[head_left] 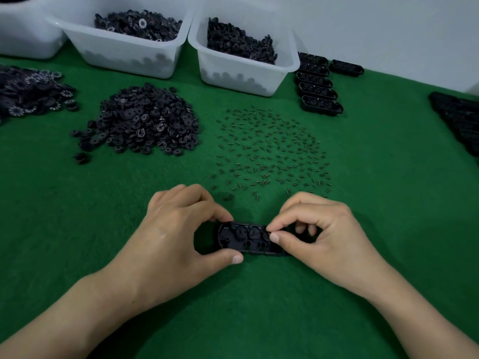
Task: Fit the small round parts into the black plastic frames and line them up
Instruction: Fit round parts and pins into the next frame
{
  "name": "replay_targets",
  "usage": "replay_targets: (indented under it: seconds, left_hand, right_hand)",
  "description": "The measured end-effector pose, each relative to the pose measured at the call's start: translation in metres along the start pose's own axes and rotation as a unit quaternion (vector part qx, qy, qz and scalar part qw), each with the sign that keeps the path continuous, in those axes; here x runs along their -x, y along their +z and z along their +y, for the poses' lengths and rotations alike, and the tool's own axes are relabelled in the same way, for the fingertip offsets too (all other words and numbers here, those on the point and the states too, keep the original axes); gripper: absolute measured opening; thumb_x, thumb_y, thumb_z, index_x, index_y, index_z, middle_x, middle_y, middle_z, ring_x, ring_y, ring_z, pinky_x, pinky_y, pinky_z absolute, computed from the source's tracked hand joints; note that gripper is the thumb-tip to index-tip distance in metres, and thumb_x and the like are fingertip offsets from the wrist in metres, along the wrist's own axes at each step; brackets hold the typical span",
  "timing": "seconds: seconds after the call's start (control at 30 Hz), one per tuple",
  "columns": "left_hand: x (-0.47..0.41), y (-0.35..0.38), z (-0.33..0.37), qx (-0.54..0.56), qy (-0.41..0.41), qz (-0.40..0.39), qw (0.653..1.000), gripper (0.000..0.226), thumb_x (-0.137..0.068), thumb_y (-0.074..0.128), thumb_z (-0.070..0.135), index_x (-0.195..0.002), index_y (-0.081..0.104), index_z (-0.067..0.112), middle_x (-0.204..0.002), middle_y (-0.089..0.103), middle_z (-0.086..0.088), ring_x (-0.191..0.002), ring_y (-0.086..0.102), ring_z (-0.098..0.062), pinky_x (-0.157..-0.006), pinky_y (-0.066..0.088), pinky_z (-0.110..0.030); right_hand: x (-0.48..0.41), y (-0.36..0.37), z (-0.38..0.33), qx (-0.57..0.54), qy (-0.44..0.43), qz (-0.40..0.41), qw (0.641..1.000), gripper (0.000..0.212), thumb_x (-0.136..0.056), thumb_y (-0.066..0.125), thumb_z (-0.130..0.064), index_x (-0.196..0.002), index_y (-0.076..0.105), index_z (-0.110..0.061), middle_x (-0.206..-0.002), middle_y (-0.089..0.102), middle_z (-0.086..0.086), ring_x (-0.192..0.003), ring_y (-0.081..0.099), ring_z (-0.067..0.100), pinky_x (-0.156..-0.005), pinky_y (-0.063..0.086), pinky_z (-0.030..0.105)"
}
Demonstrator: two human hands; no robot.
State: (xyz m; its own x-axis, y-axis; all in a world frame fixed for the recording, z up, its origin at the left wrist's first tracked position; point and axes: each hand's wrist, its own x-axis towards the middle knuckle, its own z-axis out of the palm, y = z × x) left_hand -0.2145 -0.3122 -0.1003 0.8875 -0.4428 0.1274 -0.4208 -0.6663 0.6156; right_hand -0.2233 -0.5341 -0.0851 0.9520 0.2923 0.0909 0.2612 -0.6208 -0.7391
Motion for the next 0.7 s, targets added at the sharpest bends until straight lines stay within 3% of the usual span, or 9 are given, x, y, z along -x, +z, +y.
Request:
replay_targets:
  seconds: [0.23,0.7]
  left_hand:
    - [0.0001,0.0006,-0.0009,-0.003,0.000,-0.002,1.000,0.048,-0.063,0.050,0.070,-0.092,0.063,0.034,-0.086,0.050,0.018,-0.087,0.048,-0.003,-0.084,0.034,-0.022]
    - [0.0008,-0.0002,0.0001,-0.003,0.000,-0.004,1.000,0.048,-0.063,0.050,0.070,-0.092,0.063,0.035,-0.086,0.050,0.018,-0.087,0.047,-0.001,-0.084,0.033,-0.021]
  right_hand:
    - [0.0013,-0.0027,0.0012,0.000,-0.016,-0.009,1.000,0.013,-0.070,0.070,-0.014,-0.075,0.071,-0.026,-0.074,0.062,-0.008,-0.065,0.051,0.012,-0.060,0.035,0.010]
    - [0.0022,-0.0049,0.0007,-0.009,-0.032,0.004,0.999,0.019,-0.074,0.060,-0.004,-0.077,0.073,-0.018,-0.073,0.064,-0.008,-0.062,0.053,0.008,-0.060,0.035,0.008]
